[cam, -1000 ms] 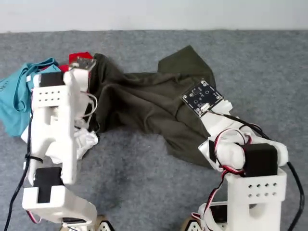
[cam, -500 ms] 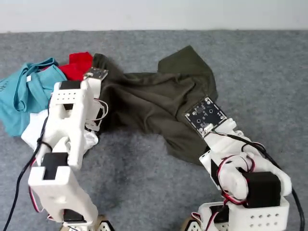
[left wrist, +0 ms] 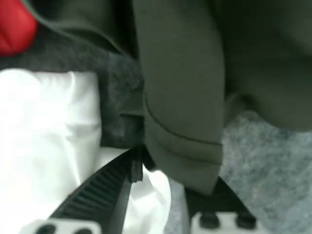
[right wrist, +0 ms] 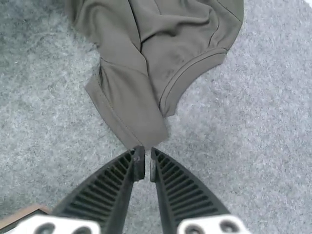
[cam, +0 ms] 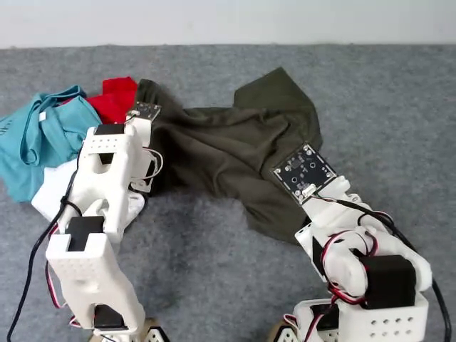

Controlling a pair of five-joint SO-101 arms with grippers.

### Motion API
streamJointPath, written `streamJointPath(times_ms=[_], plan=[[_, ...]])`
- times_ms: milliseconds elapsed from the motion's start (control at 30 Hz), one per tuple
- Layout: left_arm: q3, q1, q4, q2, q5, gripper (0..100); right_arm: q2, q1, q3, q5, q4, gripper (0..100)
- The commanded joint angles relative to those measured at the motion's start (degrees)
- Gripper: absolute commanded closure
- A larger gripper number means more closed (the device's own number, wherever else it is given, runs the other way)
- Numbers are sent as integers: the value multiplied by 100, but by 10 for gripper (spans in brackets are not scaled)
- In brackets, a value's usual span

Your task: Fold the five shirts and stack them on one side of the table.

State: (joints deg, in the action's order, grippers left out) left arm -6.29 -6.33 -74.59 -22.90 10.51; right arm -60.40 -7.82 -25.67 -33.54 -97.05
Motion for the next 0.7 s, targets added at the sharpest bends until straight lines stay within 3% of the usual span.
streamJointPath(times_ms=[0,233,667], plan=[[198,53,62,35,-79,893,-13,22,26,62,57,956],[198,79,62,35,-79,945,-13,22,26,62,40,958],[224,730,18,88,-70,987,-57,22,-325,26,40,960]])
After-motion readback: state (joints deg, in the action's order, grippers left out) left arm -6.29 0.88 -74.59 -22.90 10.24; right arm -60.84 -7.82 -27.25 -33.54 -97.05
